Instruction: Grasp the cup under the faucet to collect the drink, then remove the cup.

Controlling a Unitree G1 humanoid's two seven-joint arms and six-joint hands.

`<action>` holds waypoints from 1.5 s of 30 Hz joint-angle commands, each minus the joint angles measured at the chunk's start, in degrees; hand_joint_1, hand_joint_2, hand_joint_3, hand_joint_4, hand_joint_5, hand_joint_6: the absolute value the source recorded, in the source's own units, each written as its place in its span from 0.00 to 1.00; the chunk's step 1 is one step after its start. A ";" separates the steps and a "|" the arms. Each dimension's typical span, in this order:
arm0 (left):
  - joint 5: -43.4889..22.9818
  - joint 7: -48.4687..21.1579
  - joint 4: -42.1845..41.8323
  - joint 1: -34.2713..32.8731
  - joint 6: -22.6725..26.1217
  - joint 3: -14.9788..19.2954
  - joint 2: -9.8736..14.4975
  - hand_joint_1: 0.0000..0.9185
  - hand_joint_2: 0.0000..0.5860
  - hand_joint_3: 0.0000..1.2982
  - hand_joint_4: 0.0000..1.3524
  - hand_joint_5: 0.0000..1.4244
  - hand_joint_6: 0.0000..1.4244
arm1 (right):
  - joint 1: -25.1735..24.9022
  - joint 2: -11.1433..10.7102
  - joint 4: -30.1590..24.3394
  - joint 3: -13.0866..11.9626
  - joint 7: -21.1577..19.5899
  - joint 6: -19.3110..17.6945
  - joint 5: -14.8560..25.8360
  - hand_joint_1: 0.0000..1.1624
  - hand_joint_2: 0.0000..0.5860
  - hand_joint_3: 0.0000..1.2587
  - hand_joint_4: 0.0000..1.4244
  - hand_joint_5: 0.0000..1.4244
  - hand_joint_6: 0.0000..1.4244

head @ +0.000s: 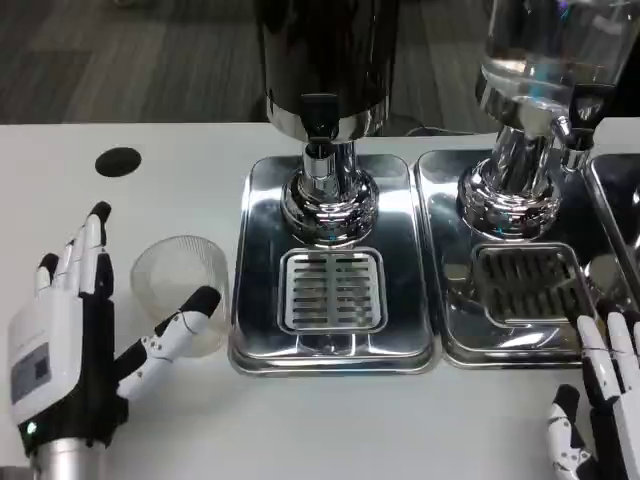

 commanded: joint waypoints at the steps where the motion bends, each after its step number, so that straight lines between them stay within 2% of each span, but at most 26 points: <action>1: -2.08 -0.29 4.03 -1.80 -0.11 0.58 -0.72 0.00 0.06 0.03 0.00 0.08 0.02 | -0.08 0.07 0.63 -0.28 0.53 -0.10 0.52 0.01 0.95 0.06 0.00 0.00 0.00; 7: -4.07 -2.45 8.64 -5.16 1.16 0.27 -1.01 0.00 0.05 0.04 0.00 0.10 0.04 | -0.36 0.20 0.73 -0.05 0.77 -0.04 0.52 0.01 0.93 0.07 0.00 0.00 0.00; 20: -0.52 -4.13 8.38 -8.20 5.92 -3.16 -0.50 0.02 0.04 0.06 0.00 0.11 0.06 | -0.73 0.26 1.36 -0.21 0.80 -0.23 1.21 0.01 0.93 0.08 0.00 0.00 0.00; 29: 0.49 -5.02 7.85 -8.07 8.57 -3.83 0.15 0.15 0.08 0.13 0.03 0.18 0.13 | -1.63 0.01 2.41 0.18 0.63 -0.96 1.75 0.01 0.93 0.08 0.00 0.00 0.00; 31: 0.45 -5.53 7.73 -8.41 9.20 -4.12 0.29 0.18 0.10 0.17 0.07 0.22 0.18 | -1.70 -0.04 2.31 0.16 0.50 -1.18 1.90 0.01 0.93 0.09 0.00 0.00 0.00; 34: 0.82 -5.34 7.44 -8.55 9.90 -4.60 0.21 0.27 0.13 0.26 0.17 0.33 0.32 | -1.65 -0.08 2.16 0.08 0.39 -1.36 2.03 0.01 0.93 0.10 0.00 0.00 0.00; 38: 1.14 -4.62 7.47 -8.81 10.48 -5.02 0.08 0.37 0.17 0.42 0.34 0.55 0.69 | -1.41 -0.07 2.58 -0.11 0.19 -1.78 2.55 0.01 0.93 0.10 0.00 0.00 0.00; 40: 1.76 -3.73 6.83 -8.62 10.67 -5.31 0.09 0.42 0.16 0.49 0.42 0.64 0.82 | -1.40 -0.05 2.95 -0.09 0.11 -1.94 2.58 0.01 0.93 0.10 0.00 0.00 0.00; 42: 2.20 -3.24 6.17 -8.44 11.09 -5.48 0.12 0.44 0.13 0.52 0.46 0.67 0.87 | -1.45 -0.01 3.18 -0.08 0.08 -2.07 2.58 0.01 0.93 0.10 0.00 0.00 0.00; 45: 2.25 -3.43 5.77 -8.38 11.71 -5.36 0.05 0.44 0.12 0.52 0.47 0.69 0.90 | -1.60 0.02 3.30 -0.10 0.17 -2.29 2.68 0.01 0.93 0.10 0.00 0.00 0.00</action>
